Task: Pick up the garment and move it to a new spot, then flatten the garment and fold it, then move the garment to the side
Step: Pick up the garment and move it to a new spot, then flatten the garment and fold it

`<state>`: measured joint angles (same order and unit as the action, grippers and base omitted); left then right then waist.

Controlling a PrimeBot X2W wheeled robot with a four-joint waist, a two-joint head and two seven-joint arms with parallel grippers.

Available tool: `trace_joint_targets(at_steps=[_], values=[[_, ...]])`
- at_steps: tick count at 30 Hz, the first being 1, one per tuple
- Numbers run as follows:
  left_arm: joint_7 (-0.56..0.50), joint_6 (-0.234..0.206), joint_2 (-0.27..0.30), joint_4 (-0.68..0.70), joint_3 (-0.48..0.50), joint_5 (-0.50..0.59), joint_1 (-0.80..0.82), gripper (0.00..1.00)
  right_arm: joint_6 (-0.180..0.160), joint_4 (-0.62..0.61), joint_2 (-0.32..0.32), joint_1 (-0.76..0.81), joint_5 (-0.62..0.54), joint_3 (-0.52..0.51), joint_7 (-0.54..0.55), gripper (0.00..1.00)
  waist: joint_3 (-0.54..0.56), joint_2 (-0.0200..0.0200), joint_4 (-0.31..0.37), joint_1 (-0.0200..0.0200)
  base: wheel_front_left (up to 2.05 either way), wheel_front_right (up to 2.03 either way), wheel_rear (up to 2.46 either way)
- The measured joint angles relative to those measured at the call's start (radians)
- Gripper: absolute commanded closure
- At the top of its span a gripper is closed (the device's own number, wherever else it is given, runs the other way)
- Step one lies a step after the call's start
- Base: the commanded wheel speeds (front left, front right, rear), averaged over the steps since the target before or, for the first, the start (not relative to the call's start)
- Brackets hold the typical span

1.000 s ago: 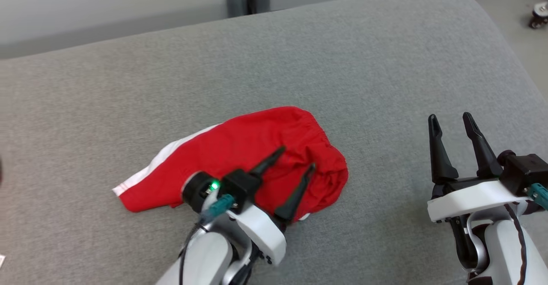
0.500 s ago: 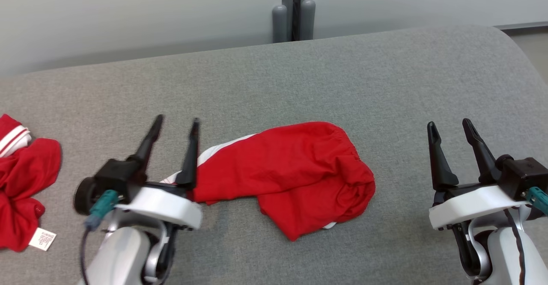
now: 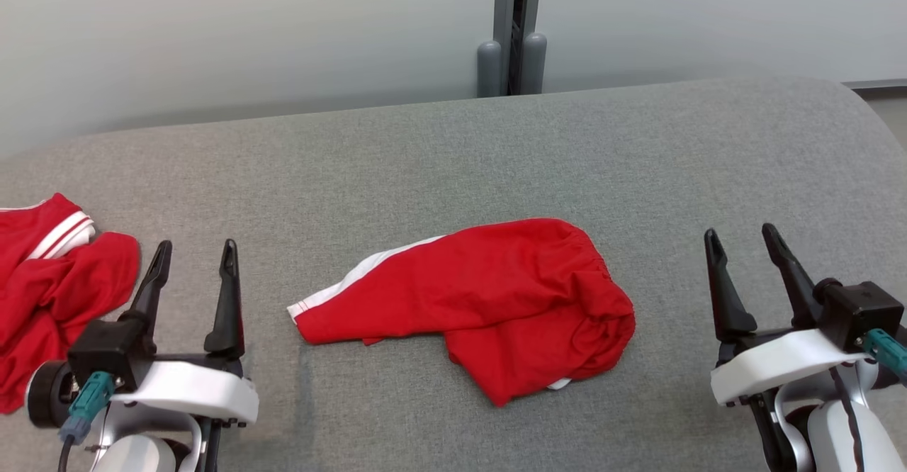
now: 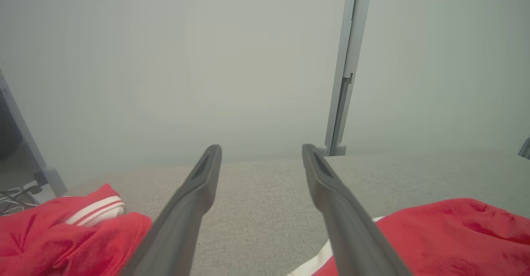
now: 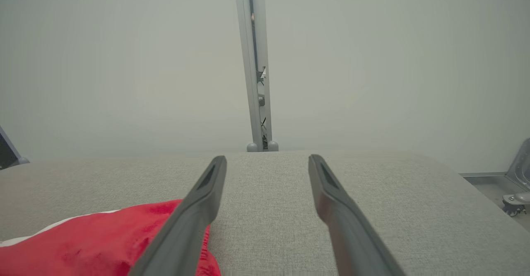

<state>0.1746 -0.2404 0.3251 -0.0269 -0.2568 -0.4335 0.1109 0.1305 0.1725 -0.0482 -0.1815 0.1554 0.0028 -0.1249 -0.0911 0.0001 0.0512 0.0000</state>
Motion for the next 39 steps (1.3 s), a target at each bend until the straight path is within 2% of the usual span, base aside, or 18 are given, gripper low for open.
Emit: trace_joint_targets(at_steps=[10, 24, 39], values=[[-0.043, -0.034, 0.018, 0.046, -0.001, -0.001, -0.087, 0.0, 0.0, -0.012, 0.0, 0.054, -0.008, -0.008, 0.024, 0.0, 0.046, 0.0, -0.014, 0.0, 0.0, 0.0, 0.0], [-0.07, -0.048, 0.035, 0.049, -0.006, -0.014, -0.143, 0.0, 0.0, -0.044, 0.0, 0.124, -0.006, -0.034, 0.055, 0.0, 0.092, 0.0, -0.011, 0.0, 0.0, 0.0, 0.0], [-0.082, -0.059, 0.038, 0.04, -0.01, -0.02, -0.143, 0.0, 0.0, -0.043, 0.0, 0.121, 0.001, -0.034, 0.063, 0.0, 0.096, 0.0, -0.009, 0.0, 0.0, 0.0, 0.0]])
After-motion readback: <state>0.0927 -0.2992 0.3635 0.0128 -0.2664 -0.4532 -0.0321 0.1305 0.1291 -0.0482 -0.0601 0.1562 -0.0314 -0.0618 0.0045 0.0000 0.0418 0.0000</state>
